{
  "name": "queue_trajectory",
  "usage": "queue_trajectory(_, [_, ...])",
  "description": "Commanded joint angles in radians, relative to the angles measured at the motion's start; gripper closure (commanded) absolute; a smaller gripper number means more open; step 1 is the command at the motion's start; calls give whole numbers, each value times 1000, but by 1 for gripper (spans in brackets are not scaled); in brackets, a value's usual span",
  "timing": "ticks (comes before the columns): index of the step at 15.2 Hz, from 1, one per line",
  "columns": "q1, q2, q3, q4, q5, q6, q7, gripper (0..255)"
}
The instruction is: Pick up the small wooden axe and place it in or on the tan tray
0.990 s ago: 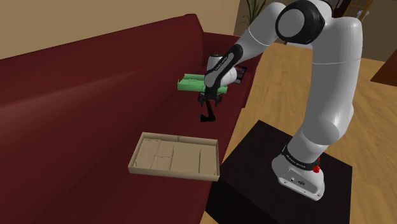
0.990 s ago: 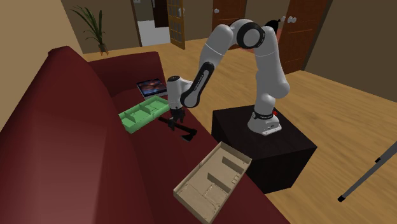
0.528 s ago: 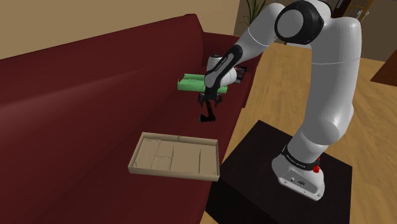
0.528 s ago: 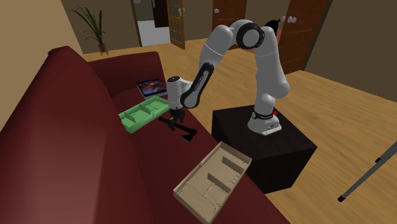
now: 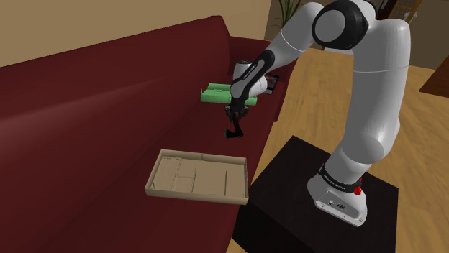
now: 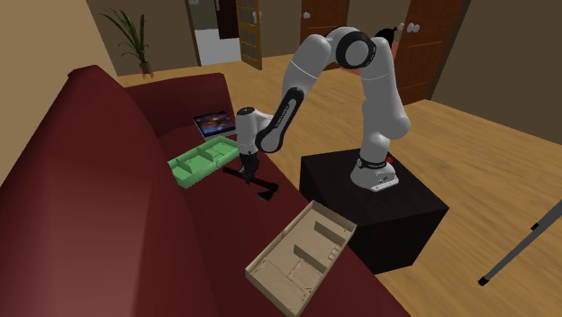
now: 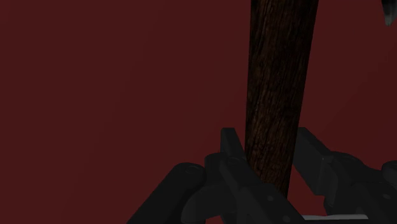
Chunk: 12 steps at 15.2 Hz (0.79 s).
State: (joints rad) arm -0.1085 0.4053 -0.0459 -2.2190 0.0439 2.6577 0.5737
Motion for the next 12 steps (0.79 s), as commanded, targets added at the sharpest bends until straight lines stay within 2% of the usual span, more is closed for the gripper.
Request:
queue_trajectory(1, [-4,5,-4,-9,0,-3,-1,255])
queue_trajectory(12, [0,-106,-12,-4,-13,-119,6,255])
